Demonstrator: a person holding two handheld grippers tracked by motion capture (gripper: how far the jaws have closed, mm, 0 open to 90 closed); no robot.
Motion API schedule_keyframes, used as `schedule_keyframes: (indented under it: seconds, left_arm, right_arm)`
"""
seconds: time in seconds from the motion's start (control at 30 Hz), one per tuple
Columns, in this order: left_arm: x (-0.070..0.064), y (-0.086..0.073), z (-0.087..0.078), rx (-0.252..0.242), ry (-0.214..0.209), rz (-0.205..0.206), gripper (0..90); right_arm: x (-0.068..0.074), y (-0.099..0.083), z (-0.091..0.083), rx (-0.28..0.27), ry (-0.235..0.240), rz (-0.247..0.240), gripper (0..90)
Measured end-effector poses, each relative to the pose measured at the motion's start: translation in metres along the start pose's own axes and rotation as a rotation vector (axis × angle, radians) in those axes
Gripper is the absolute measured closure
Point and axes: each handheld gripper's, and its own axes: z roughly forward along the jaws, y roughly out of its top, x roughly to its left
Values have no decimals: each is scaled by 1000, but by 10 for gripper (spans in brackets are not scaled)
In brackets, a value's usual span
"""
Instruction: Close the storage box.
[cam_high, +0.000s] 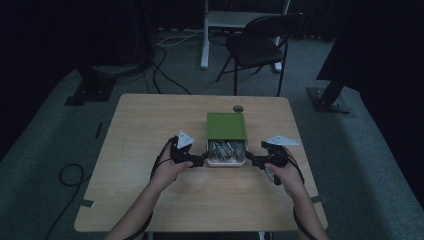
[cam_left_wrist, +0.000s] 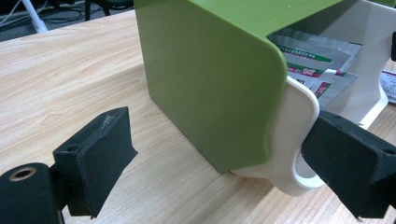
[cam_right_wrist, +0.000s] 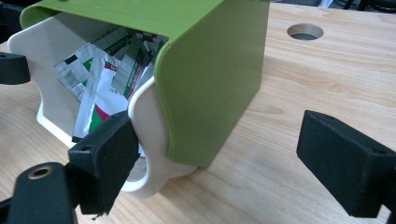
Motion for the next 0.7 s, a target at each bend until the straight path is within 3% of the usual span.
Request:
schedule_keyframes:
  seconds: [0.7]
  left_arm:
    - [7, 7, 8, -1, 41, 0, 98]
  right_arm:
    - [0, 4, 10, -24, -73, 48, 128]
